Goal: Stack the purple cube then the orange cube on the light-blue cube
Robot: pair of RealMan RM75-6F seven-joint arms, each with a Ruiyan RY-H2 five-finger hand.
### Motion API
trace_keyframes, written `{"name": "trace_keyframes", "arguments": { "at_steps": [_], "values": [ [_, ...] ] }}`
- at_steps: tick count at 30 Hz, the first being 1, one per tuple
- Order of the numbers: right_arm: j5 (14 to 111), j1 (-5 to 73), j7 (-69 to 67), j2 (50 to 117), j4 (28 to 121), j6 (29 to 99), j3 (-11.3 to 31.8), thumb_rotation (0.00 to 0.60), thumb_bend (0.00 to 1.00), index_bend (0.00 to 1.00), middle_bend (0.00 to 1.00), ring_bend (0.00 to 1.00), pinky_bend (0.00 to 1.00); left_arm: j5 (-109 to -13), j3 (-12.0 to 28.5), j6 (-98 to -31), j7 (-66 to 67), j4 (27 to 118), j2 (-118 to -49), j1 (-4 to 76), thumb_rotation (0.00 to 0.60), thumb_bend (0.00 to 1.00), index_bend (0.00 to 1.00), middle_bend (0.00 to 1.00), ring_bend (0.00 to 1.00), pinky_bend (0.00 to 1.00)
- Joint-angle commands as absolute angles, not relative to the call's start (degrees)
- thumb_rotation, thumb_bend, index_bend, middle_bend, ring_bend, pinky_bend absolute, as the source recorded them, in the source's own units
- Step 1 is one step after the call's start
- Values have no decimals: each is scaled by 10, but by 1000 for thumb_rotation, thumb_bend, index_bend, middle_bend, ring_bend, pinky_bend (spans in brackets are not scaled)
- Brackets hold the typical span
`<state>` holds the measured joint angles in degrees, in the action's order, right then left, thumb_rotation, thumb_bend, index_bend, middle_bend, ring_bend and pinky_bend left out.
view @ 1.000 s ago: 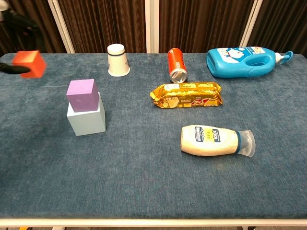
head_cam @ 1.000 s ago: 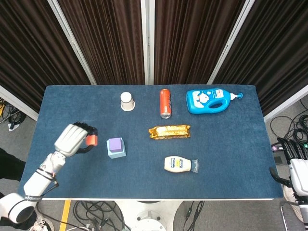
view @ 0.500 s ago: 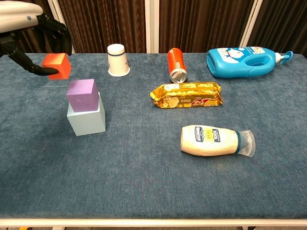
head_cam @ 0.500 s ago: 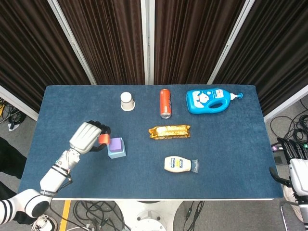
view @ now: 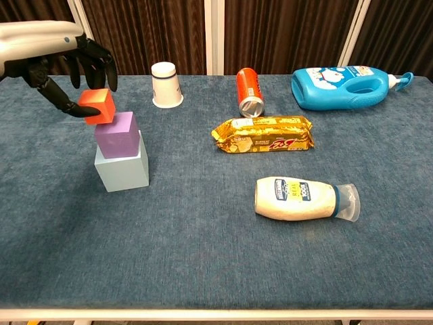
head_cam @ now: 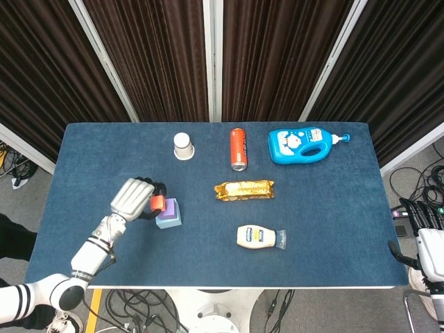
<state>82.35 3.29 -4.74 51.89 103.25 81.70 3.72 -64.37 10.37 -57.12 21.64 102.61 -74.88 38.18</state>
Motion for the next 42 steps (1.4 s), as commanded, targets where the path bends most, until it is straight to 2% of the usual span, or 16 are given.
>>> {"name": "trace_keyframes", "arguments": {
  "at_steps": [1, 17, 35, 38, 42],
  "values": [
    [824, 33, -47, 519, 1032, 817, 37, 600, 230, 39, 89, 0, 0, -635, 105, -576, 227, 1037, -751, 387, 600, 334, 485, 640, 432, 438],
    [820, 32, -49, 517, 1033, 817, 38, 600, 231, 39, 90, 0, 0, -687, 78, -613, 251, 1003, -785, 391, 600, 333, 485, 641, 432, 436],
    [818, 35, -46, 515, 1035, 811, 38, 600, 231, 39, 91, 0, 0, -651, 85, -604, 239, 1001, -798, 395, 600, 332, 474, 635, 432, 433],
    [818, 34, -48, 514, 1035, 811, 37, 600, 230, 39, 91, 0, 0, -637, 82, -594, 242, 1005, -793, 396, 600, 323, 442, 574, 421, 423],
    [819, 34, -49, 515, 1033, 811, 36, 600, 230, 39, 91, 0, 0, -632, 81, -581, 226, 1012, -783, 397, 600, 264, 318, 402, 352, 375]
  ]
}}
